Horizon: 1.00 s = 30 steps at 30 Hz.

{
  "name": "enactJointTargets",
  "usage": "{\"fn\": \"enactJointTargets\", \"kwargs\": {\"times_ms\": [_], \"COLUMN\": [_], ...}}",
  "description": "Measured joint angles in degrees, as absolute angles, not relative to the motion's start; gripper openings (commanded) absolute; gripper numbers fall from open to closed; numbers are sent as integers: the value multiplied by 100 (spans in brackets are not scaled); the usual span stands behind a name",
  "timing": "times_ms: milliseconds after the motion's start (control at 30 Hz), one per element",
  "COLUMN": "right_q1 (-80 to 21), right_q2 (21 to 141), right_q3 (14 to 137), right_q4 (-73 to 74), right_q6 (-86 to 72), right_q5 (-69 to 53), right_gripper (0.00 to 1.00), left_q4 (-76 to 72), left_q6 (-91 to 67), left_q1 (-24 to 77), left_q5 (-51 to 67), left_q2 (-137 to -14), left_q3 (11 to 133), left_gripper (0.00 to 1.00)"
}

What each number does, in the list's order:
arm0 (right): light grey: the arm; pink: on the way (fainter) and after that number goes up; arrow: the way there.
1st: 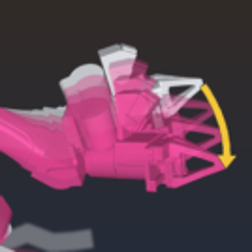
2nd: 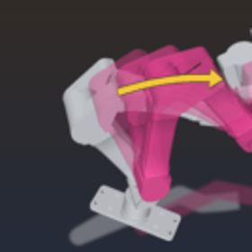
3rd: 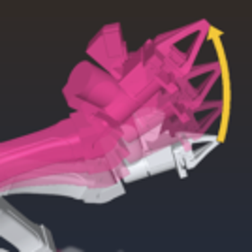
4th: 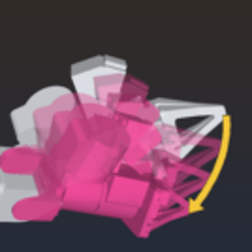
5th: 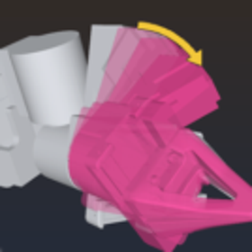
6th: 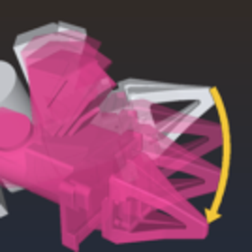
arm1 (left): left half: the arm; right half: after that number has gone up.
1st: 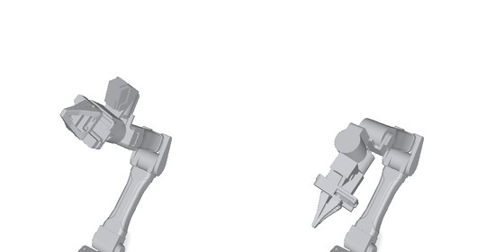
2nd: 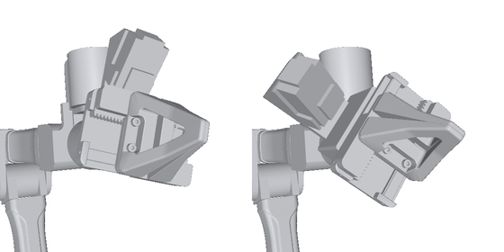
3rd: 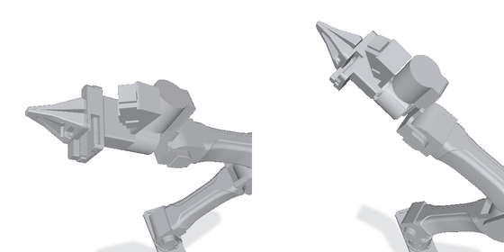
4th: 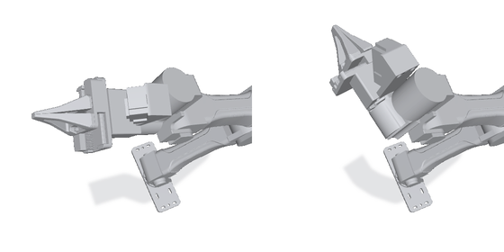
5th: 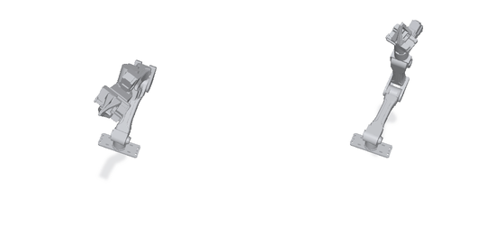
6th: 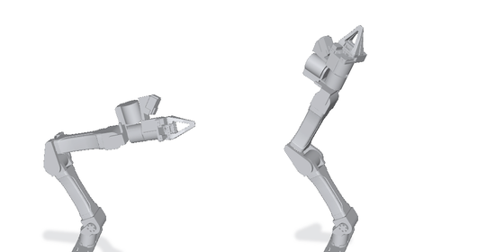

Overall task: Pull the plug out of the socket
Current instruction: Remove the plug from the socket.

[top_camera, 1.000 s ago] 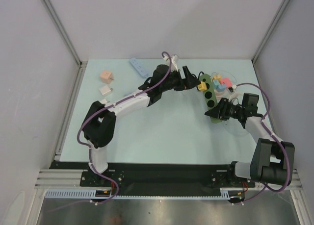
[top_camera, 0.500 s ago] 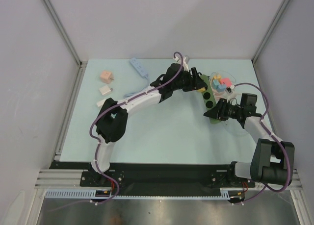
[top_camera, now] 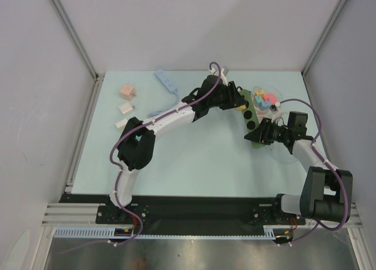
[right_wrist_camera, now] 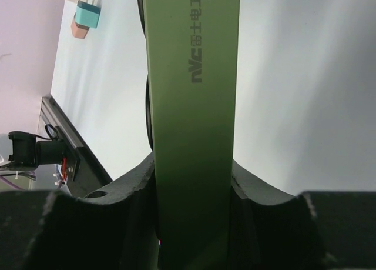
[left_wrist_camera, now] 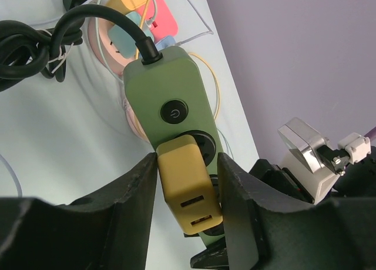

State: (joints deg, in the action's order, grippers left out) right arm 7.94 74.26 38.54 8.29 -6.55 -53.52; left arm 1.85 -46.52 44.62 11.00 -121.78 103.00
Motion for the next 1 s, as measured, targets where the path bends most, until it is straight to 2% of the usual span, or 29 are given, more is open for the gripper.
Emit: {"fn": "enactJointTargets", "kwargs": {"times_ms": [100, 333, 433, 533, 567, 633, 700, 800, 833, 867, 900, 1000], "right_q1": [779, 567, 502, 480, 475, 460, 432, 403, 399, 397, 395, 375], "right_q2": [7424, 7290, 7242, 7231, 7225, 7196, 7164, 7126, 7124, 7122, 7122, 7070], "right_q3": [3863, 3881, 3881, 3881, 3881, 3881, 3881, 3881, 3881, 3881, 3881, 3911], "right_q4": [836, 915, 956, 954, 945, 945, 950, 956, 958, 958, 952, 749], "right_q6": [-633, -543, -530, -510, -506, -491, -482, -460, -445, -445, -427, -349], "right_q5": [-5295, -4925, -4757, -4635, -4589, -4525, -4442, -4370, -4357, -4351, -4370, -4563], "right_gripper": [0, 0, 0, 0, 0, 0, 0, 24, 44, 54, 69, 84], "left_q4": [283, 572, 642, 681, 681, 683, 701, 703, 703, 701, 705, 784], "left_q6": [-4639, -4609, -4617, -4654, -4692, -4709, -4705, -4694, -4678, -4657, -4606, -4333], "left_q1": [4462, 4495, 4508, 4508, 4510, 4508, 4508, 4508, 4508, 4508, 4510, 4525], "left_q5": [1116, 1168, 1186, 1201, 1199, 1210, 1203, 1199, 1199, 1199, 1194, 1151], "left_q2": [-12241, -12366, -12385, -12387, -12387, -12387, -12387, -12387, -12387, -12387, -12385, -12385], "left_q3": [10409, 10580, 10593, 10600, 10600, 10604, 10615, 10619, 10619, 10619, 10619, 10532], "left_gripper": [55, 58, 50, 29, 14, 0, 0, 0, 0, 0, 0, 0]}}
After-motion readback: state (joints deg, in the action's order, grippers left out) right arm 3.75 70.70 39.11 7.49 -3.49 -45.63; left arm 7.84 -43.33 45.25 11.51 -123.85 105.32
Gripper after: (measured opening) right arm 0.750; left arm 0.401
